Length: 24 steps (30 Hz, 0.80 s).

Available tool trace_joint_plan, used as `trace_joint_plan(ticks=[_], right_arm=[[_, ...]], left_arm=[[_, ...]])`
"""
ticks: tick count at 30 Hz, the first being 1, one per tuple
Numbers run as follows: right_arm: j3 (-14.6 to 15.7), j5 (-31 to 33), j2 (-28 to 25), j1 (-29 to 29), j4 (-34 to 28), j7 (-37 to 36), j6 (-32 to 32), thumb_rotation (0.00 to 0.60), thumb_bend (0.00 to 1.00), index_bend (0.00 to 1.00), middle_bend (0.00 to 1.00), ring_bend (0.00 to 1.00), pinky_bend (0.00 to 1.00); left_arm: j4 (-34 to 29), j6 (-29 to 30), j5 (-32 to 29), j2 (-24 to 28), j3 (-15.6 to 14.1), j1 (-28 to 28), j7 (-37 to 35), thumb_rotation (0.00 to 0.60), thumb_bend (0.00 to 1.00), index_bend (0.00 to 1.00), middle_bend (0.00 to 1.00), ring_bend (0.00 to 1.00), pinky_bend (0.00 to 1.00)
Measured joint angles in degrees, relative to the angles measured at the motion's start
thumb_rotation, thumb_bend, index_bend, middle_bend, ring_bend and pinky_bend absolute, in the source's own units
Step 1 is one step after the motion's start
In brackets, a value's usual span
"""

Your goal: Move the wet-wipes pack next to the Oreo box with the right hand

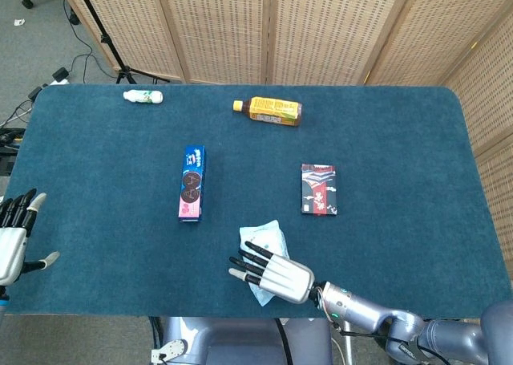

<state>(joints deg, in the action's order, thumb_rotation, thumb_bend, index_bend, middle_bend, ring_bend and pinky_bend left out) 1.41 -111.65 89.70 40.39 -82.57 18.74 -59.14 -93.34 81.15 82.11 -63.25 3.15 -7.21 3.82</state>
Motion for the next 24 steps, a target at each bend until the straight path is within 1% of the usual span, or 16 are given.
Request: trace_joint_plan(ticks=[8,15,24], right_arm=[[-4.2,8.4,2.2,0.2,1.5,1.3,2.0,0.6,0.0,0.0,0.0,0.0,0.0],[-7.0,13.2,3.6,0.5,2.7,2.9,3.1,0.6,0.0,0.0,0.0,0.0,0.0],[-11.6,22.1,8.0,1.4,2.5,7.2,4.4,0.6,0.0,0.0,0.0,0.0,0.0]], left_arm=[[0.0,-0.1,0.0,0.1,-0.1,0.0,-0.3,0.6,0.0,0.0,0.0,0.0,0.0],[-0.1,0.0,-0.1,0.3,0.0,0.0,-0.8,0.6,0.0,0.0,0.0,0.0,0.0],[-0.2,-0.3,-0.2,0.5,-0.1,0.0,-1.1,0.6,0.0,0.0,0.0,0.0,0.0]])
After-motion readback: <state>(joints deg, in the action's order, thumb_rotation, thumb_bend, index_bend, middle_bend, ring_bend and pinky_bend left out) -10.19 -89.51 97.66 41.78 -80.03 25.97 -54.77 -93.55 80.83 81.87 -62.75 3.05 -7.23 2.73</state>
